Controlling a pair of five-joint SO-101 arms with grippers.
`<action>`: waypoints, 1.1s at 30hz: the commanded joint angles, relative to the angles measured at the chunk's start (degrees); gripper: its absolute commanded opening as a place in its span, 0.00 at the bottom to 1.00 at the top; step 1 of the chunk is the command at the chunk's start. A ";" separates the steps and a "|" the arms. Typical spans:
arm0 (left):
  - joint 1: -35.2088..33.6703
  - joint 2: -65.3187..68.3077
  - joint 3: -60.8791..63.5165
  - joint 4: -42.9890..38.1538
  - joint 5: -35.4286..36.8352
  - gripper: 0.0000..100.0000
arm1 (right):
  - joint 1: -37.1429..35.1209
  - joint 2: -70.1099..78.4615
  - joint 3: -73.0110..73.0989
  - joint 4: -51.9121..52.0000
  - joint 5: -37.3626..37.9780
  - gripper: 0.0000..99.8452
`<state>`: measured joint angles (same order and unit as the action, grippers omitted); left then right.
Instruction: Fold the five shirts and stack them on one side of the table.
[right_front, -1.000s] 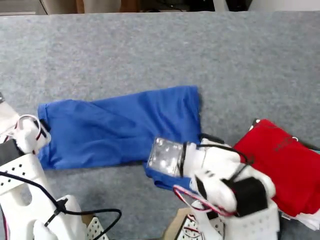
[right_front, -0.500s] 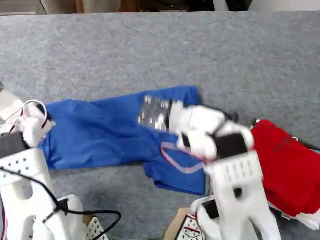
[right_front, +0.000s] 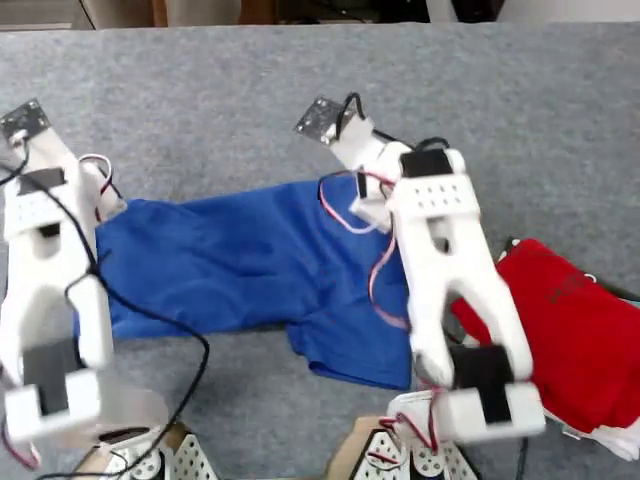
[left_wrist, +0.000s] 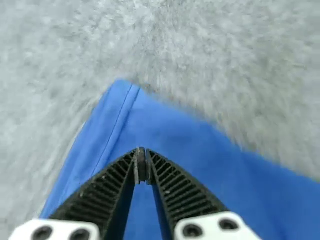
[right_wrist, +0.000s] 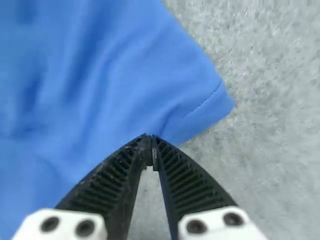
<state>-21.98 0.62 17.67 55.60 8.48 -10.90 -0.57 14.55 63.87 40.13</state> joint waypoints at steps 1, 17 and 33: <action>0.26 10.24 -9.41 -1.67 0.00 0.02 | 2.59 8.22 -7.34 -3.08 -2.99 0.00; -8.18 25.54 -19.69 -1.14 -3.96 0.02 | 7.25 37.93 -33.27 1.05 -3.25 0.00; -1.93 11.21 -31.21 17.05 -5.63 0.02 | 3.47 40.48 -68.79 32.62 2.20 0.00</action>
<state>-24.79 17.32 -9.67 69.67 3.30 -6.24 40.22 -45.58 89.71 40.66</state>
